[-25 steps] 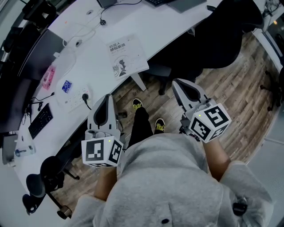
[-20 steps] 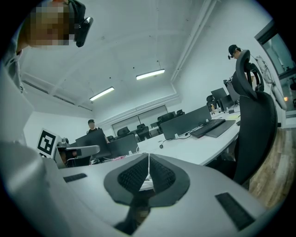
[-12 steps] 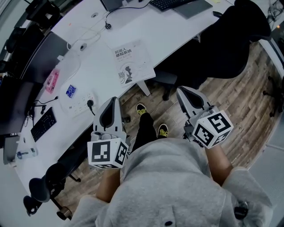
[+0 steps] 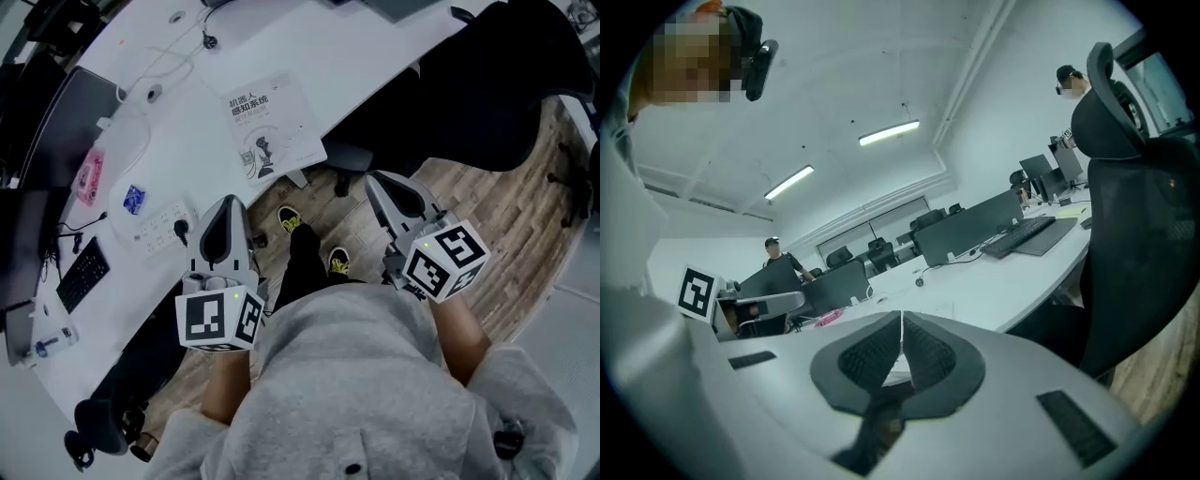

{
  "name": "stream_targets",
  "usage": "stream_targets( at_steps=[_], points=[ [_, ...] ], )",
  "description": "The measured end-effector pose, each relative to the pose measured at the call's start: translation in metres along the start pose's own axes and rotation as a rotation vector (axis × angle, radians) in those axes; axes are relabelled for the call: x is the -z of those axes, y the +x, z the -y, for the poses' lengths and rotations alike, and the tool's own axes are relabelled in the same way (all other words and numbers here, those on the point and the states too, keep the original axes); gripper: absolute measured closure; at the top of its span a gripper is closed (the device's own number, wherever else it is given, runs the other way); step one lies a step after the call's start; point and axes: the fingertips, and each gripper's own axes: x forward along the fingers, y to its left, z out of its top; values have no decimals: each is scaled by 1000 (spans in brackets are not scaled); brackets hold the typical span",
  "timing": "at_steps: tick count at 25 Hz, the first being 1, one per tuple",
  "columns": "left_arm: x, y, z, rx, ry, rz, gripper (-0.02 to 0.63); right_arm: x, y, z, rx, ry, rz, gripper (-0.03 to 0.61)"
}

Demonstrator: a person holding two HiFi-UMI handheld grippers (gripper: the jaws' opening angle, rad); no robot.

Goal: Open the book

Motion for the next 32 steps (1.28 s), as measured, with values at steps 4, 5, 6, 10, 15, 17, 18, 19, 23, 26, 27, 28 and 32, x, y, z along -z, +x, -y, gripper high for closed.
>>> stream_targets(
  at_steps=[4,5,6,10,15,17,18,19,23,26,27,28,32],
  points=[
    [3,26,-18,14,-9,-17,603,4,24,8,26,22,-36,549],
    [3,32,-23,16,-11,-22,603,5,31,9,30,24,-48,549],
    [3,38,-28,18,-15,-28,603,6,37,9,35,26,-59,549],
    [2,64,-46,31,-26,-52,603,14,64,15,52,55,-96,548],
    [7,89,-62,46,-29,-95,603,33,88,27,55,124,-155,546],
    [11,98,-66,50,-28,-116,603,43,95,35,63,175,-176,546],
    [14,102,-67,51,-24,-128,603,48,98,38,67,205,-184,546],
    [16,106,-69,53,-21,-138,603,53,101,41,71,233,-191,546],
    [29,119,-77,58,-22,-176,603,77,112,49,89,309,-231,541],
    [43,124,-84,49,-37,-208,603,97,116,52,90,341,-275,514],
    [49,127,-87,47,-43,-221,603,103,118,53,87,353,-286,491],
    [57,130,-89,47,-49,-235,603,108,120,55,85,365,-296,475],
    [85,140,-94,47,-75,-286,603,126,130,65,88,403,-319,460]
  ],
)
